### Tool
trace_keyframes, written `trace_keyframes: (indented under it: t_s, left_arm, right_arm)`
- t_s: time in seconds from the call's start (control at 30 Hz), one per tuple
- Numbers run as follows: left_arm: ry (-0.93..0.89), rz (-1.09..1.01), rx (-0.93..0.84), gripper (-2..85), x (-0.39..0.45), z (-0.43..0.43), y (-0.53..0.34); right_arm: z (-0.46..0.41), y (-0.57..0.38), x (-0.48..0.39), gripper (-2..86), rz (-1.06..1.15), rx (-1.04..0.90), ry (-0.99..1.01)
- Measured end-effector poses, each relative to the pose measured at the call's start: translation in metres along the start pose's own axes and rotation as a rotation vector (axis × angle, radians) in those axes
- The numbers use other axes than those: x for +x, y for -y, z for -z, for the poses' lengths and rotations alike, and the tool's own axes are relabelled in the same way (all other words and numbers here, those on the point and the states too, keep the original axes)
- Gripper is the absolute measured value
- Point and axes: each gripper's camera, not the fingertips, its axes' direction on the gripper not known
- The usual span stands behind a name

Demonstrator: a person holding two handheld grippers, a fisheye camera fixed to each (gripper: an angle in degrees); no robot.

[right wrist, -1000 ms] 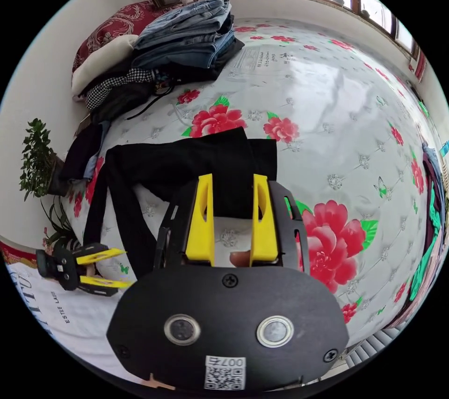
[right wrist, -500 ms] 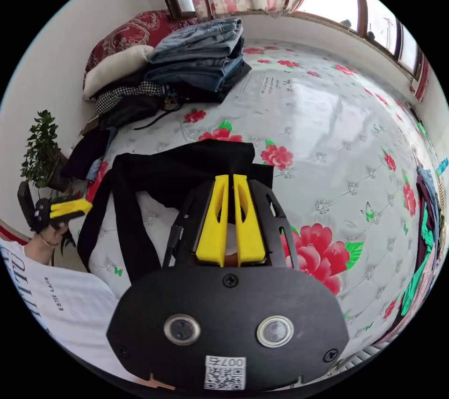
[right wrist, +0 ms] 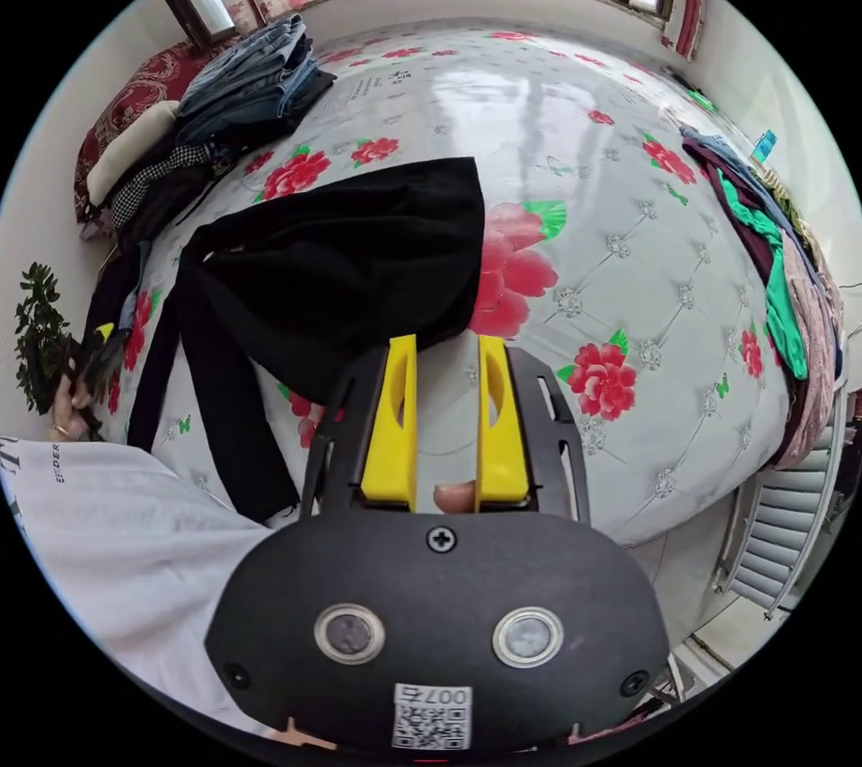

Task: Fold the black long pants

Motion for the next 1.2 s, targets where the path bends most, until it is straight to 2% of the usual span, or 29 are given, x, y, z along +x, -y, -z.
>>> trace_keyframes:
  t_s: [0.07, 0.1, 0.17, 0.27, 0.33, 0.4, 0.47, 0.63, 0.7, 0.8, 0.87, 0.9, 0.97, 1.07, 1.2]
  left_arm:
    - [-0.165, -0.173, -0.117, 12.4, 0.064, -0.038, -0.012]
    - [-0.183, -0.248, -0.140, 13.3, 0.081, -0.045, -0.015]
    - [-0.119, -0.597, -0.230, 15.6, 0.150, -0.070, -0.029]
    - [0.003, -0.953, -0.339, 14.6, 0.208, -0.102, -0.053]
    - [0.012, -1.062, -0.338, 11.7, 0.221, -0.113, -0.061]
    - [-0.024, -1.049, -0.319, 7.3, 0.222, -0.120, -0.060]
    - [-0.076, -0.930, -0.300, 2.5, 0.215, -0.123, -0.054]
    - [-0.136, -0.748, -0.277, 0.2, 0.187, -0.108, -0.043]
    - [-0.145, -0.628, -0.171, 0.0, 0.167, -0.079, -0.032]
    - [-0.106, -0.380, 0.089, 0.1, 0.112, 0.000, -0.002]
    - [0.054, -0.132, 0.333, 0.7, 0.048, 0.076, 0.021]
    - [0.097, -0.036, 0.388, 0.9, 0.029, 0.094, 0.024]
    - [0.269, 0.282, 0.527, 3.4, -0.036, 0.145, 0.023]
    - [0.398, 0.440, 0.445, 10.6, -0.075, 0.162, 0.009]
    - [0.454, 0.415, 0.317, 13.5, -0.061, 0.138, -0.039]
  right_arm:
    - [0.002, 0.011, -0.009, 6.1, 0.040, 0.004, 0.031]
    - [0.003, 0.021, -0.018, 6.5, 0.067, 0.005, 0.044]
    - [-0.001, 0.033, -0.033, 6.9, 0.123, -0.002, 0.083]
    - [-0.023, 0.042, -0.062, 7.3, 0.220, -0.097, 0.111]
    - [-0.018, 0.036, -0.079, 7.2, 0.234, -0.058, 0.096]
    - [-0.006, 0.028, -0.087, 6.9, 0.232, -0.005, 0.081]
    - [0.004, 0.021, -0.093, 6.7, 0.237, 0.025, 0.034]
    - [0.028, 0.015, -0.079, 6.8, 0.206, 0.052, -0.030]
    - [0.037, 0.016, -0.070, 6.9, 0.169, 0.062, -0.007]
    - [0.051, 0.019, -0.060, 7.3, 0.125, 0.084, 0.052]
    - [0.054, 0.022, -0.062, 7.7, 0.144, 0.076, 0.073]
    - [0.053, 0.025, -0.067, 8.0, 0.169, 0.065, 0.072]
    - [0.049, 0.029, -0.077, 8.5, 0.213, 0.045, 0.072]
    - [0.042, 0.038, -0.093, 9.2, 0.249, 0.004, 0.088]
    - [0.041, 0.042, -0.106, 10.2, 0.258, -0.011, 0.109]
